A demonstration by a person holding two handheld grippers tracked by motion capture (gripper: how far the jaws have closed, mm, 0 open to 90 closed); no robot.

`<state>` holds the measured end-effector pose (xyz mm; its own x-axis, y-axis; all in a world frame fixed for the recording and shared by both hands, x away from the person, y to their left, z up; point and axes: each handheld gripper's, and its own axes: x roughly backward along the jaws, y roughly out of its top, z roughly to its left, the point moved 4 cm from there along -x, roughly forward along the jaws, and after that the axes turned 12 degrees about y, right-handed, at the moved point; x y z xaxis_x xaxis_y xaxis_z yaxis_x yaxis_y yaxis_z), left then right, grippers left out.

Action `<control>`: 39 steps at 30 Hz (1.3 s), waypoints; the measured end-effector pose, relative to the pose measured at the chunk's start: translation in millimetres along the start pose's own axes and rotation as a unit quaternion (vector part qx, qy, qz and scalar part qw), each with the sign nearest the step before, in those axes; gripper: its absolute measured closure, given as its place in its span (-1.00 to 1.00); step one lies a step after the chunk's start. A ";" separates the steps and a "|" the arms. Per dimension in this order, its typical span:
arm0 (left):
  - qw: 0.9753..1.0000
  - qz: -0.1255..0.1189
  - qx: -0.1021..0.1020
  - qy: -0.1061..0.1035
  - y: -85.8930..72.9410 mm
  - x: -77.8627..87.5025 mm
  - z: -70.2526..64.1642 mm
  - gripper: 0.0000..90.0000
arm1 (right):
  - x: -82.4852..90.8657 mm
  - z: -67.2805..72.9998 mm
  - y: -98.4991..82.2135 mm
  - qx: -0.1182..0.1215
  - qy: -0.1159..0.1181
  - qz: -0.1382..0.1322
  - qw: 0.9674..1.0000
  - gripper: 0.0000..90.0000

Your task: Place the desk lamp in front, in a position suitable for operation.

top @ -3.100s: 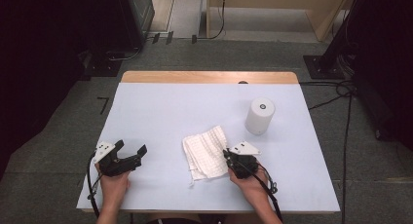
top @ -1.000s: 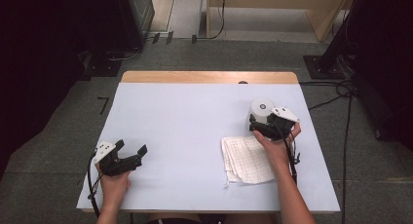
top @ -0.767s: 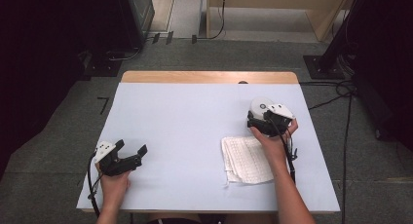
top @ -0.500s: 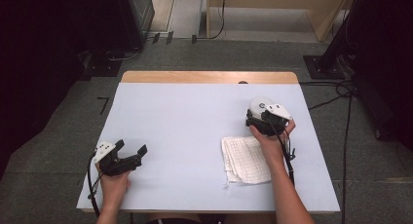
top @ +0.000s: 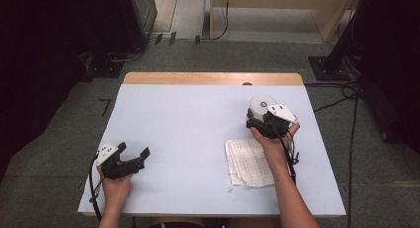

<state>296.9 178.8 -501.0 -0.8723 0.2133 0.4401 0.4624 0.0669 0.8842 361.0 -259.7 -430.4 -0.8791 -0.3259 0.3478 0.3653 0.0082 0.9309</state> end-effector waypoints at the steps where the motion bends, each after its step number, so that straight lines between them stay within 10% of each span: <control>1: 1.000 0.000 0.000 0.000 0.0 -0.1 0.0 -1.00 | 1.2 6.5 2.7 -0.001 0.007 -0.001 1.000 -0.81; 20: 1.000 0.000 -0.008 0.002 -0.1 0.0 -1.5 -1.00 | -6.5 156.2 -14.7 0.032 0.119 0.048 0.991 -0.81; 31: 1.000 -0.004 -0.008 -0.002 0.0 1.3 -1.2 -1.00 | -16.9 207.0 -41.4 0.037 0.144 0.066 0.987 -0.81; 39: 1.000 -0.009 -0.013 -0.004 0.0 2.4 -2.3 -1.00 | -19.8 217.5 -55.8 0.051 0.140 0.065 0.987 -0.82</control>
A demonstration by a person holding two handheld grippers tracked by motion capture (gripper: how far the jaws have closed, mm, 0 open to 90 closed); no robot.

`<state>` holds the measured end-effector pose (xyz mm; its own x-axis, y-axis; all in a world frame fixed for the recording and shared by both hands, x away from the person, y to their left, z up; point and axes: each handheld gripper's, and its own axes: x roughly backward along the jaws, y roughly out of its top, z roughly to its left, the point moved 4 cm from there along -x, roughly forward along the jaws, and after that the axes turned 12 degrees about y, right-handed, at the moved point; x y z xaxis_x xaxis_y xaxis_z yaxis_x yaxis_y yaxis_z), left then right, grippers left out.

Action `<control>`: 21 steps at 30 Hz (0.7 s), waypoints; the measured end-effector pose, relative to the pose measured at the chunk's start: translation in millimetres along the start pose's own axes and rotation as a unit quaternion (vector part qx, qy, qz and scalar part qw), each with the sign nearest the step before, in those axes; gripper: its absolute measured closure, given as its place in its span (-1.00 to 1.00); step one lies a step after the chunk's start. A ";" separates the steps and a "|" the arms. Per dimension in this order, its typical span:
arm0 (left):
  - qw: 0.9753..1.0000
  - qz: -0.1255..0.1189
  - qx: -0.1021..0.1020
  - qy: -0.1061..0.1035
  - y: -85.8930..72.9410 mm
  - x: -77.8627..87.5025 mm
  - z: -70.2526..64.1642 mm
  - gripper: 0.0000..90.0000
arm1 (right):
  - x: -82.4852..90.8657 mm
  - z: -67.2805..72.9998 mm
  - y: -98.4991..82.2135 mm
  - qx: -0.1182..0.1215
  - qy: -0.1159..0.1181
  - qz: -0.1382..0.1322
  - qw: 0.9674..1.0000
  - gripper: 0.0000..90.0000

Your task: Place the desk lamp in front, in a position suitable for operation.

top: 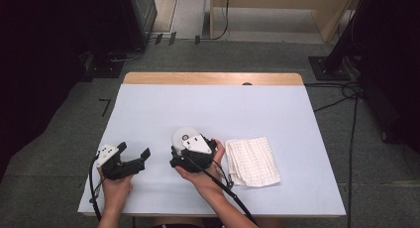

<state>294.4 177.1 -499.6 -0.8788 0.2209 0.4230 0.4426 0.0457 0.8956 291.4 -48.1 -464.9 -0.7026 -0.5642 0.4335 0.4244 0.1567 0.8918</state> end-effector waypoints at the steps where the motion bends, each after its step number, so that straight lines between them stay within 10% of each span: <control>1: 1.000 0.000 -0.001 0.000 0.1 0.0 0.1 -1.00 | 0.7 -0.3 0.1 0.002 -0.003 -0.004 1.000 -0.84; 12: 1.000 -0.004 -0.002 0.002 -0.1 0.4 -0.7 -1.00 | 43.7 -10.4 28.6 -0.011 0.062 -0.061 0.996 -1.00; 21: 1.000 -0.021 -0.007 0.001 0.6 3.9 -2.3 -1.00 | 98.3 -65.5 24.7 -0.013 0.003 -0.089 0.996 -1.00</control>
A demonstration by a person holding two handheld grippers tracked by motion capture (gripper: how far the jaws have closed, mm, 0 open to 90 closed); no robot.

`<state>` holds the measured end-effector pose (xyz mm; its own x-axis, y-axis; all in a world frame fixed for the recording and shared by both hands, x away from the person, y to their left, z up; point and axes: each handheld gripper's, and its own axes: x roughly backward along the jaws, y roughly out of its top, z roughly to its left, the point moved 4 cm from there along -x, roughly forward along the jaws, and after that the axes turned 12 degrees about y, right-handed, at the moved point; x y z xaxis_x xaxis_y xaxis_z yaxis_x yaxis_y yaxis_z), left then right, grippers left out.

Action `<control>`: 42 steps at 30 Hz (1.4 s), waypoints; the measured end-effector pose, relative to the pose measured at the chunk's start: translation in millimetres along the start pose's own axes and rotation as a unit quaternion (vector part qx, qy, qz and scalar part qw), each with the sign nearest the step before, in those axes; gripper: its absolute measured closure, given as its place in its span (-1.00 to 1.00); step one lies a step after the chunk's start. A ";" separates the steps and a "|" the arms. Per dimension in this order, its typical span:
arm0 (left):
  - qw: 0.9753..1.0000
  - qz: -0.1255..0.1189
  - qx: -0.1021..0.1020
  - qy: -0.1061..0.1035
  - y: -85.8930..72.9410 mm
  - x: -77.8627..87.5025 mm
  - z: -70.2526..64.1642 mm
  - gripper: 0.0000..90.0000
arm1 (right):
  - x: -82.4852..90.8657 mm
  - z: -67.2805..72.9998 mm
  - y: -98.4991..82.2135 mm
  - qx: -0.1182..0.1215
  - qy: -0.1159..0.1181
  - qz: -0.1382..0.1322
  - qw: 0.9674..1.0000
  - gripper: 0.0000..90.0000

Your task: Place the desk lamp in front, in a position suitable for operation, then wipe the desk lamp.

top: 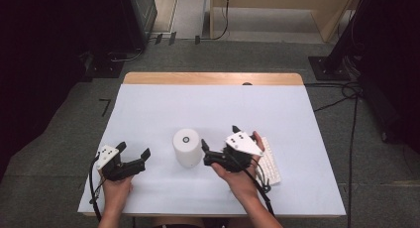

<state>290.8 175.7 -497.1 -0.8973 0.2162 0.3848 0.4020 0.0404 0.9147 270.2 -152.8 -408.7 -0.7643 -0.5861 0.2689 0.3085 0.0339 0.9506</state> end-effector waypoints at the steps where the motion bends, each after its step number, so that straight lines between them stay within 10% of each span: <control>1: 1.000 -0.001 0.002 -0.002 0.2 0.6 -0.5 -1.00 | 6.1 -7.6 -1.7 -0.004 -0.005 -0.001 1.000 -1.00; 8: 1.000 -0.005 -0.013 -0.009 0.6 4.2 -12.2 -1.00 | 43.0 -57.6 -33.1 -0.023 -0.060 0.023 0.998 -0.82; 16: 0.998 -0.033 -0.028 -0.050 1.6 16.4 -39.4 -1.00 | 54.3 -87.8 -72.6 -0.062 -0.064 0.061 0.994 -0.64; 23: 0.994 -0.037 -0.043 -0.097 1.6 20.5 -71.0 -1.00 | 50.0 -86.9 -89.8 -0.064 -0.067 0.111 0.990 -0.63; 33: 0.992 -0.036 -0.058 -0.104 1.5 5.3 -102.9 -1.00 | 30.3 -83.5 -104.3 -0.112 -0.054 0.151 0.981 -0.72; 42: 0.991 -0.031 -0.074 -0.107 3.7 -10.1 -116.3 -1.00 | 0.7 -63.0 -110.2 -0.062 -0.073 0.209 0.973 -0.82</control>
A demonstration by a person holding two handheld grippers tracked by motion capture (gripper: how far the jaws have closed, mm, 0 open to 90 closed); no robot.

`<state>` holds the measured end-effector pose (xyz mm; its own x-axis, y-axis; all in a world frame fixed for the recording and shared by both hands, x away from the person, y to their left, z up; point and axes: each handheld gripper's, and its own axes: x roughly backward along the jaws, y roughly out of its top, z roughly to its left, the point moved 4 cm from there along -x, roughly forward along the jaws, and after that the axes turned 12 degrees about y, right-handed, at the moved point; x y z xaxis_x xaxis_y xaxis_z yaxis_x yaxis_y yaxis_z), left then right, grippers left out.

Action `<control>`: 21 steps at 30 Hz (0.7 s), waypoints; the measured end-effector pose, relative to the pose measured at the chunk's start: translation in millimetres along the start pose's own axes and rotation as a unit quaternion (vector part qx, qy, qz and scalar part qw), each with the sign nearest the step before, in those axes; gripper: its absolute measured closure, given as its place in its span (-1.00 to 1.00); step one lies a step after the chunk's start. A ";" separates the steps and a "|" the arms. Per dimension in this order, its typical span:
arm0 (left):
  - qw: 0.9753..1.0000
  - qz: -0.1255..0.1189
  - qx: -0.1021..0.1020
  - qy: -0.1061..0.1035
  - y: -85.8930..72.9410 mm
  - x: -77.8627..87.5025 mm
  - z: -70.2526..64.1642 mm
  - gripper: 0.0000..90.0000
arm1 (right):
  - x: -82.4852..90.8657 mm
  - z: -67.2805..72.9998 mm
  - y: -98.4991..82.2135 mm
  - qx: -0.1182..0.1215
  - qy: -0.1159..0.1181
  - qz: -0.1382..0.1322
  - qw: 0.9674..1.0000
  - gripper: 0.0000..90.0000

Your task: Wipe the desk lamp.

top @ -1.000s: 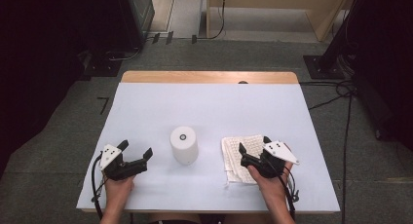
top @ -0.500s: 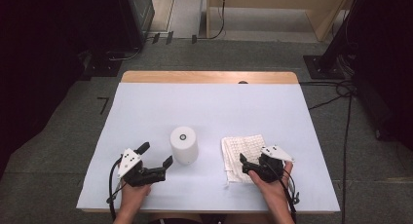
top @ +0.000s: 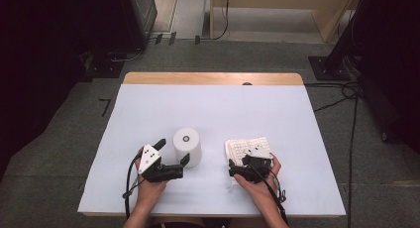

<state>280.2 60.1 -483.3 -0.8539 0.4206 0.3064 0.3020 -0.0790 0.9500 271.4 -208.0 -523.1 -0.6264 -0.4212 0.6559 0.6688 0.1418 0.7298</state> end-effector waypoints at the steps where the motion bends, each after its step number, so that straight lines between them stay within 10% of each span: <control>1: 1.000 0.002 -0.003 -0.003 -1.0 -1.3 -1.5 -1.00 | -2.0 1.1 -0.5 0.004 -0.004 0.010 1.000 -0.84; 7: 1.000 0.012 -0.003 -0.016 -8.6 -4.6 -7.5 -1.00 | -2.0 0.0 -1.4 0.005 -0.025 0.015 1.000 -0.53; 8: 1.000 0.012 -0.001 -0.018 -10.2 -4.7 -7.2 -1.00 | 2.0 -1.8 -2.0 0.003 -0.031 0.001 1.000 0.09; 11: 1.000 -0.012 -0.003 -0.028 -10.2 -0.3 -4.8 -1.00 | 6.7 -7.0 -2.1 -0.003 -0.035 -0.013 0.999 0.51; 13: 0.999 -0.028 0.009 -0.035 -9.9 3.1 -1.1 -1.00 | 14.6 -14.8 -1.1 -0.022 0.009 -0.033 0.999 0.72; 17: 0.999 -0.027 0.010 -0.039 -10.1 3.2 -0.2 -1.00 | 26.4 -20.1 1.8 -0.019 0.026 -0.062 0.998 0.60; 21: 0.999 -0.025 0.006 -0.040 -10.7 2.8 -0.9 -1.00 | 41.4 -36.7 5.5 -0.028 -0.005 -0.089 0.996 -0.04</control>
<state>274.2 61.3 -492.5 -0.8310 0.4954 0.2531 0.2663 -0.0451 0.9628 263.8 -257.6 -499.0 -0.7410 -0.4265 0.5187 0.5675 0.0152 0.8232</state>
